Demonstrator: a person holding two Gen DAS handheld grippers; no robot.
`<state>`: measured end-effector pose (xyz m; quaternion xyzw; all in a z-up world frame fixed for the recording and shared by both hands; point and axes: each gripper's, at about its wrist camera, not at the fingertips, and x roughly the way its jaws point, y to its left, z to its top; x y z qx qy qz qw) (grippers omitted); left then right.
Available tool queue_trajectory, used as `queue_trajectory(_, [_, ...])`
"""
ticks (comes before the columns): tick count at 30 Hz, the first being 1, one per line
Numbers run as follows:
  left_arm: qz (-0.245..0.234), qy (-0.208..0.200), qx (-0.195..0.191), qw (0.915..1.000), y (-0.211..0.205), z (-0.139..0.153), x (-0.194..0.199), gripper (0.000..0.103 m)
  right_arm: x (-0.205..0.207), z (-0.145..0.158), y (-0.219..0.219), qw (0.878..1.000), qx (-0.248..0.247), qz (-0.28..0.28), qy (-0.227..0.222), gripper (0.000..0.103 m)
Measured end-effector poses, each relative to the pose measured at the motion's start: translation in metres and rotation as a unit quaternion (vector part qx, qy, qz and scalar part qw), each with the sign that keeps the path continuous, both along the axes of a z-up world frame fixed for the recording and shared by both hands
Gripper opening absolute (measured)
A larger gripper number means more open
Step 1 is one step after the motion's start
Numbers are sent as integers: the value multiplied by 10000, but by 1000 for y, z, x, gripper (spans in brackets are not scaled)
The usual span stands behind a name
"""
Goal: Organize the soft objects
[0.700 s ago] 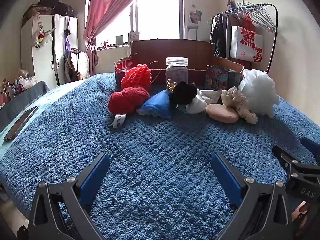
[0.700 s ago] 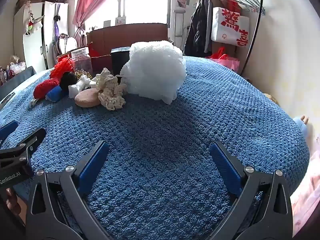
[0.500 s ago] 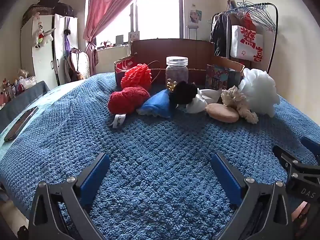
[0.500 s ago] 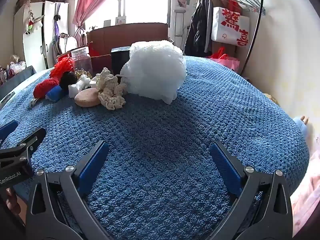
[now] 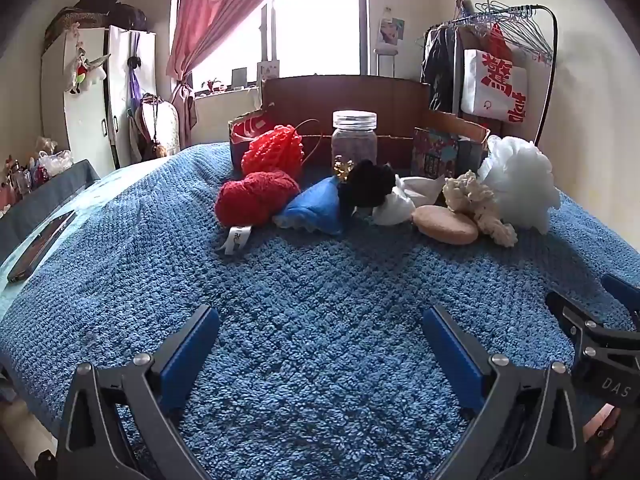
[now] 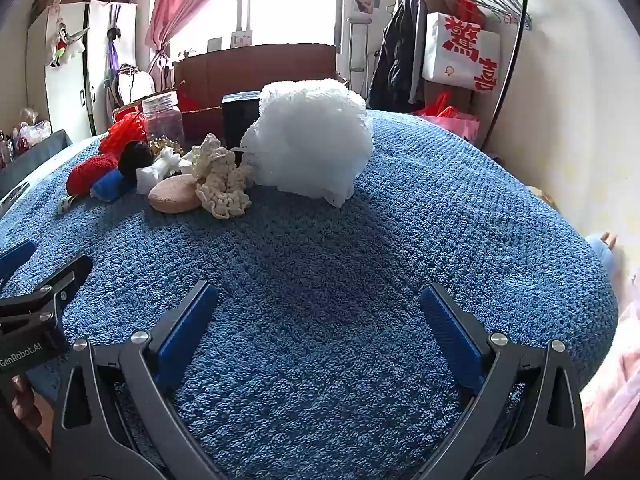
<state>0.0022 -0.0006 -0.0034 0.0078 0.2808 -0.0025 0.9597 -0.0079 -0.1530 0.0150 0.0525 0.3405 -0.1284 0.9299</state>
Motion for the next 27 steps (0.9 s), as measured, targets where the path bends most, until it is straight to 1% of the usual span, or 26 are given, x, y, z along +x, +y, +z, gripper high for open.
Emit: queue_trajectory(27, [4, 13, -8, 10000, 1, 0, 1, 103, -2, -1, 1, 10000, 1, -6, 15, 103])
